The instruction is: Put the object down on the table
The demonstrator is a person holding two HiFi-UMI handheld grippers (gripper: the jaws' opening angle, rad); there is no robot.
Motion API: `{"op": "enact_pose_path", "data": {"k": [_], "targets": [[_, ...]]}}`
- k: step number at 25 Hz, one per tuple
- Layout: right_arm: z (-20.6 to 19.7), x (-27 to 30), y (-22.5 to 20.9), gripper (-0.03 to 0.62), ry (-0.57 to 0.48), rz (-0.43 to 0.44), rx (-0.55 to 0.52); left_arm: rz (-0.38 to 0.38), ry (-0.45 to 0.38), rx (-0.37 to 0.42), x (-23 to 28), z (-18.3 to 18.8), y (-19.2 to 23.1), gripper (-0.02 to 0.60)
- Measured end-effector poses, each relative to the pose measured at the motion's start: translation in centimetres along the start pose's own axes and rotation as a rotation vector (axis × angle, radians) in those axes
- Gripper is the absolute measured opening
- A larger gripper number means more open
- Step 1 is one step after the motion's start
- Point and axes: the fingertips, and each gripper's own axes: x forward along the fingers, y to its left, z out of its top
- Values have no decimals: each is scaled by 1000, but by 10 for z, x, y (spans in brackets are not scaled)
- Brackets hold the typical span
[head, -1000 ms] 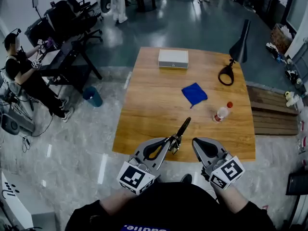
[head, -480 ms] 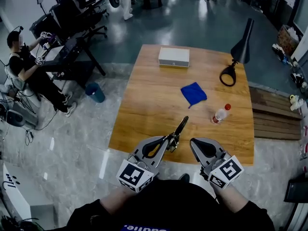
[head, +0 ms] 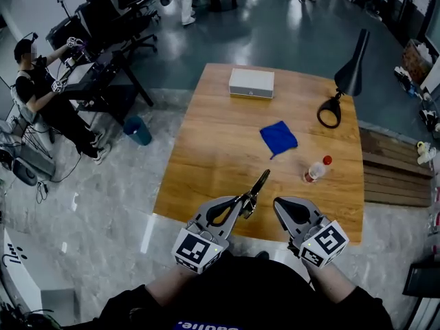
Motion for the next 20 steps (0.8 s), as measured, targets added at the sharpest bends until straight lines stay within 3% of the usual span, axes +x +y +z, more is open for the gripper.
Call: {"op": "enact_pose_path", "data": {"k": [6,11,16,20], "targets": [[2,41,-10,5,33,-58,6,-72,3,3,12,-9,43,12],[2,74,-16,5,41,-129,23,-153,38,61,19,-27,76,12],[-2,89,-19,5,44,-164,41,-184,125,151,35,-62,98,12],[-12,87,-28,5,75,-145,54,-154,223,208,53,-104,106,12]]}}
